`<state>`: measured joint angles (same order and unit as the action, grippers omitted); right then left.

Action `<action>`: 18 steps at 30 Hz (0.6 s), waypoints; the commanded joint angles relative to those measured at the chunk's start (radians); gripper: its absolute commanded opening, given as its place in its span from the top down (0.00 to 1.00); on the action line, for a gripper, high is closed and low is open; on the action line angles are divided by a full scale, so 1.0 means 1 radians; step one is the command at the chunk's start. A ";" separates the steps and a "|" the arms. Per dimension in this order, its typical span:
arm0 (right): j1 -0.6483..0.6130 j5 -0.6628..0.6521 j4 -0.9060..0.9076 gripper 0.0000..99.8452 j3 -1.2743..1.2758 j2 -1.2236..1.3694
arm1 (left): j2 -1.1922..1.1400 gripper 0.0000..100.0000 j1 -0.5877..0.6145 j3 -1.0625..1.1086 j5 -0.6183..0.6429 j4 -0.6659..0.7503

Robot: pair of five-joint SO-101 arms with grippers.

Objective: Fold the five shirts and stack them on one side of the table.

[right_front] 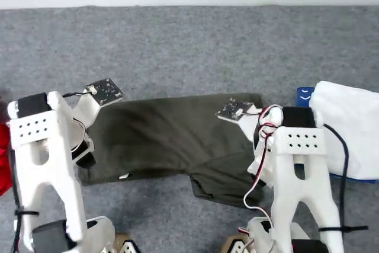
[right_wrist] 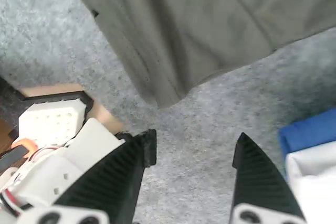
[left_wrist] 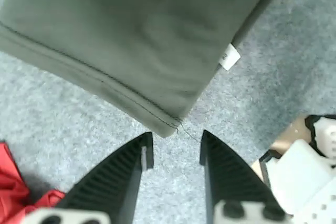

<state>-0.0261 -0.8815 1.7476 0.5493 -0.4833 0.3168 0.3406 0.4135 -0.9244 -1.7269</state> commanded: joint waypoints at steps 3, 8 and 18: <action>0.008 0.091 -0.120 0.76 -0.078 -0.027 | 0.048 0.86 -0.057 -0.047 0.147 0.046; -0.013 0.311 -0.377 0.78 -0.068 -0.001 | 0.044 0.99 -0.153 -0.042 0.388 0.181; -0.113 0.391 -0.588 0.98 -0.069 0.338 | 0.044 0.98 -0.325 0.361 0.517 0.370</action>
<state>-0.1289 -0.5025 1.2029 0.5278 -0.2225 0.3261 0.0153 0.6774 -0.4181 -1.4446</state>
